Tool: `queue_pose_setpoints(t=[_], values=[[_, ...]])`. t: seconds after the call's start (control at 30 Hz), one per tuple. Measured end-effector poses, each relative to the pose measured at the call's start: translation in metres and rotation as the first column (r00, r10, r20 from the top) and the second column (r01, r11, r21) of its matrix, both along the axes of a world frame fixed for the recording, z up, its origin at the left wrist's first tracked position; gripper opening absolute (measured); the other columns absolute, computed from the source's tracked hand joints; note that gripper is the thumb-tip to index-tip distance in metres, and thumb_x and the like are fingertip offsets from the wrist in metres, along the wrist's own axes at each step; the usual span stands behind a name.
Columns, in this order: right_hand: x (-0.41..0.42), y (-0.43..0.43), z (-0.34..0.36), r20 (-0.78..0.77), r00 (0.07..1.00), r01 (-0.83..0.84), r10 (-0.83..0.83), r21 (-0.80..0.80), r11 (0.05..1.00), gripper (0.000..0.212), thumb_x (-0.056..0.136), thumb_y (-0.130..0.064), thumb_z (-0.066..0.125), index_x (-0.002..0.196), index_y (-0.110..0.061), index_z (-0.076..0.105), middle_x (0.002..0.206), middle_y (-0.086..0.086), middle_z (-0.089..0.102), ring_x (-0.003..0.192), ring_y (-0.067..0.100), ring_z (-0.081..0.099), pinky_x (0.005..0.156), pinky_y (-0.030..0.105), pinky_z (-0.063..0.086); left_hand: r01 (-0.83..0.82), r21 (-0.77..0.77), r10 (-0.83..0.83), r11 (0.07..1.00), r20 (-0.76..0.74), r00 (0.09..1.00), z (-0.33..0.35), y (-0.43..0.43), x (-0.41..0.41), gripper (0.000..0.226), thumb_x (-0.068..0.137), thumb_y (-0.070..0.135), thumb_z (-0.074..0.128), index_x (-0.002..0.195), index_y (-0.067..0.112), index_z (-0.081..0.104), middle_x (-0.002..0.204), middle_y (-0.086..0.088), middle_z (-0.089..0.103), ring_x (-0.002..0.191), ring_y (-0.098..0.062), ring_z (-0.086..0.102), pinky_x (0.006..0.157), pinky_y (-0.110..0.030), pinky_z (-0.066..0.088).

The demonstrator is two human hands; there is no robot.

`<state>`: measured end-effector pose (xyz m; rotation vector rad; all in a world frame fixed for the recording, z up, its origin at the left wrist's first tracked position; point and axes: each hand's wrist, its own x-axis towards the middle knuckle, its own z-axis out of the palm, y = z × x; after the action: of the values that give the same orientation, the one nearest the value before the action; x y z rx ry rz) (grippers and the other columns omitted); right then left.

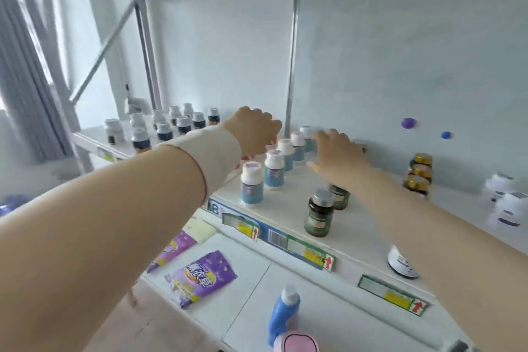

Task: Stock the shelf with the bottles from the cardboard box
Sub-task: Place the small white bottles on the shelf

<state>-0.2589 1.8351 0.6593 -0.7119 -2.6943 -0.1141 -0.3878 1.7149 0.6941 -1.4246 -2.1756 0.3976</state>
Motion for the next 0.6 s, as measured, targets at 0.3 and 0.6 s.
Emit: queue_pose_setpoints(t=[0.3,0.6], values=[[-0.249,-0.207,-0.016,0.069,0.947,-0.315,0.313,0.019,0.949,0.051,0.09,-0.033,0.051,0.134,-0.009,0.037,0.137,0.016,0.039,0.125,0.034,0.041,0.098,0.042,0.039,-0.363,-0.09,0.358,0.928,-0.071,0.931,-0.039,-0.268,-0.19,0.041,0.092,0.021,0.051,0.13,0.011,0.041,0.122,-0.008,0.054,0.114,-0.027,0.054,0.09,-0.036,0.043],[-0.447,-0.392,-0.069,0.228,0.805,-0.56,0.548,-0.012,0.828,0.052,0.091,-0.034,0.048,0.136,-0.01,0.034,0.137,0.016,0.039,0.125,0.034,0.039,0.097,0.042,0.036,-0.547,-0.139,0.557,0.826,0.043,0.83,-0.108,-0.454,-0.344,0.04,0.094,0.021,0.048,0.132,0.012,0.041,0.125,-0.007,0.054,0.114,-0.025,0.054,0.095,-0.037,0.046]])
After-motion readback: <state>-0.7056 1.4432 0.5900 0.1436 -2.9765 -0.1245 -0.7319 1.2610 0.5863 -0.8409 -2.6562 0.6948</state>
